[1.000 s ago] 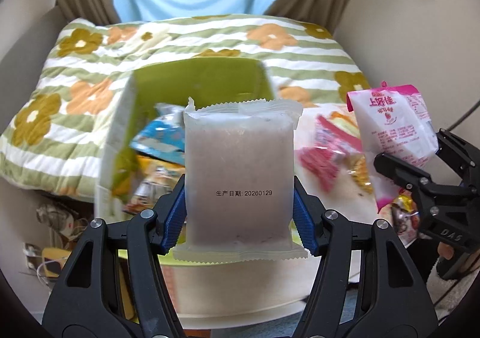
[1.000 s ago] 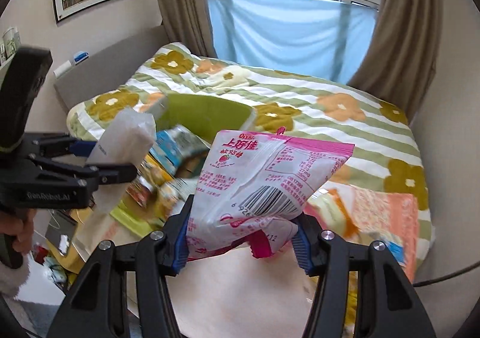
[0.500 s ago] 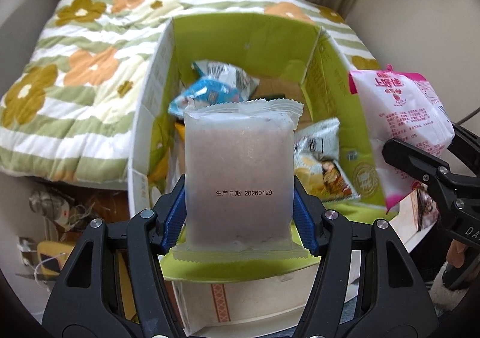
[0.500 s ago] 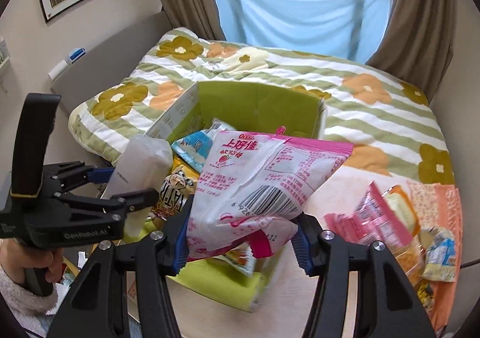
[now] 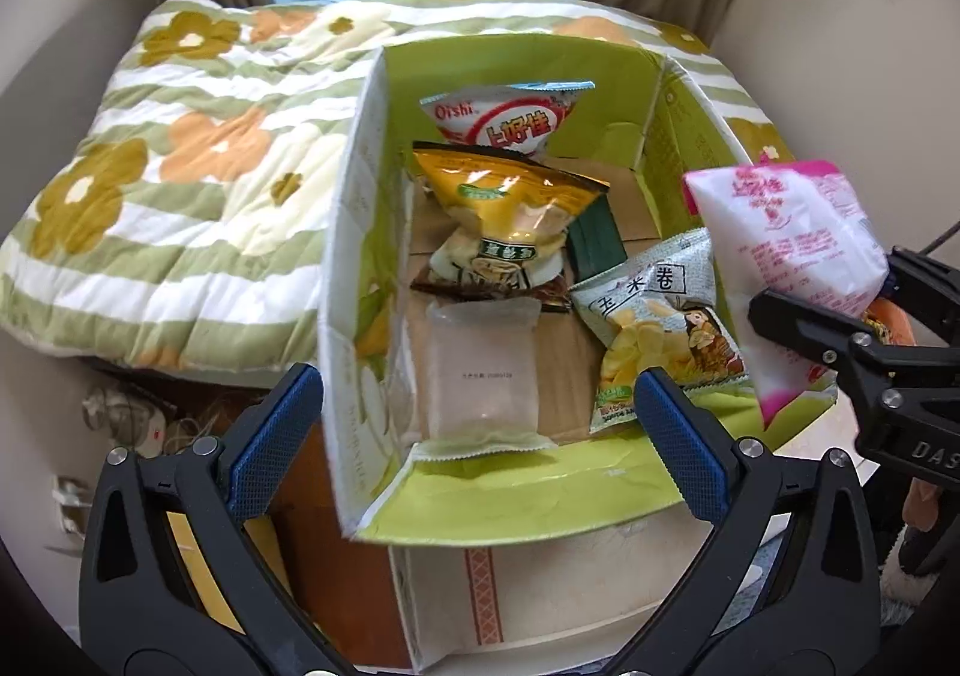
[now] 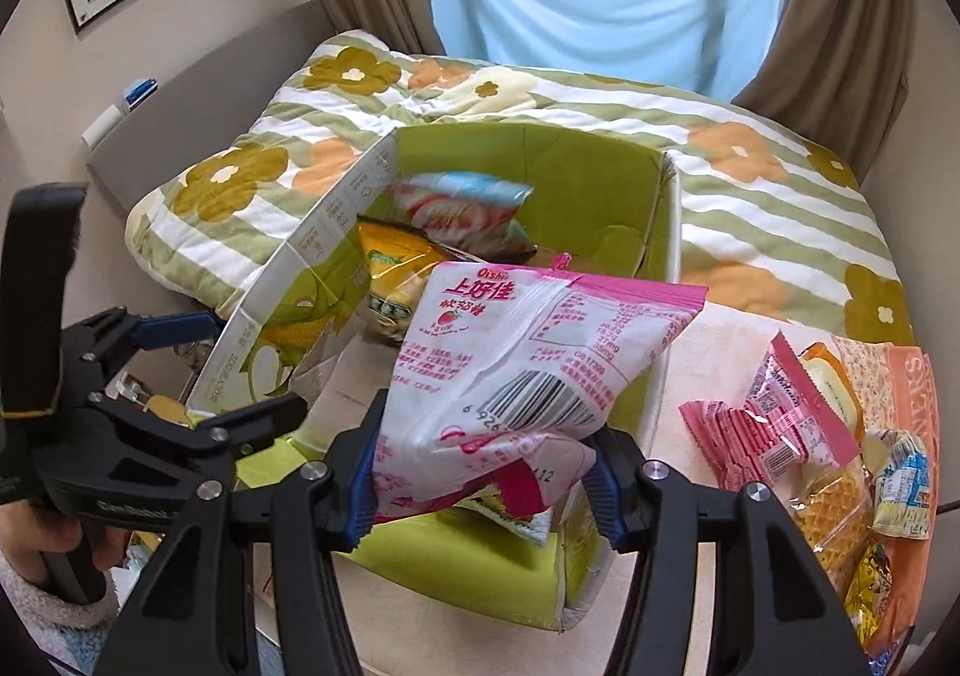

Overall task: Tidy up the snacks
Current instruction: 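Open the left gripper over the box while the right gripper drops the cake bag in, then move both grippers back over the snacks left on the table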

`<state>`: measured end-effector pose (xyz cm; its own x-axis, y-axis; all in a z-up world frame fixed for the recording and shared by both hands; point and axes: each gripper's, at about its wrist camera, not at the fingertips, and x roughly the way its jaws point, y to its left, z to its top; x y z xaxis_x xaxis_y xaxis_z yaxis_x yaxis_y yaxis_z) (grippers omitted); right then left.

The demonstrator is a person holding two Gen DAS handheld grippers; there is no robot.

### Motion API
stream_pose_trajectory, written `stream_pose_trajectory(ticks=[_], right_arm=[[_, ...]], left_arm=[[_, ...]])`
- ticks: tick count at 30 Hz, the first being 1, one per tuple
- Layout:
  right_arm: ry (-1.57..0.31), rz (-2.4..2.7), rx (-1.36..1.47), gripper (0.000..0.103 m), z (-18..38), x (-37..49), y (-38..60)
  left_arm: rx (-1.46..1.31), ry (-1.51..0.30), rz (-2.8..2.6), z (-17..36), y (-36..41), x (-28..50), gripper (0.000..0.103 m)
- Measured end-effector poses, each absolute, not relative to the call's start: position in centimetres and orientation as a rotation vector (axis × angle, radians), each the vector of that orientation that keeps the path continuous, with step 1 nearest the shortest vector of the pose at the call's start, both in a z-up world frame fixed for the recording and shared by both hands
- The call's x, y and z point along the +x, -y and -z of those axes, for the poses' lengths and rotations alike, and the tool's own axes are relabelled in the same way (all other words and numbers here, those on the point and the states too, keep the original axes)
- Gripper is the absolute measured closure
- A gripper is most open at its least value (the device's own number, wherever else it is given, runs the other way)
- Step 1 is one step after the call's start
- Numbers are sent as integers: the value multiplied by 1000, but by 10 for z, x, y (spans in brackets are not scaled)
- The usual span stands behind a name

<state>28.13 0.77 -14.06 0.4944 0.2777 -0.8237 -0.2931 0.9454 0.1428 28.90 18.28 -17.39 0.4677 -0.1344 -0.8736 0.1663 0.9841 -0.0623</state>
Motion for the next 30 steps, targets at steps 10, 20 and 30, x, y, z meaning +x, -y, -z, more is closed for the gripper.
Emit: stream_pose_trajectory(ticks=[10,20,30], right_arm=[[-1021,-443,-13,50,147,285,-18],[-956,-447,6,8,149,284,-21],[-974,-396,57,8,148,272,-13]], left_arm=[[-49,-1073,110,175,-197,271,0],[-110,-1083,88,176,-214,264,1],[-49,-1070,123,173,-212,257,1]])
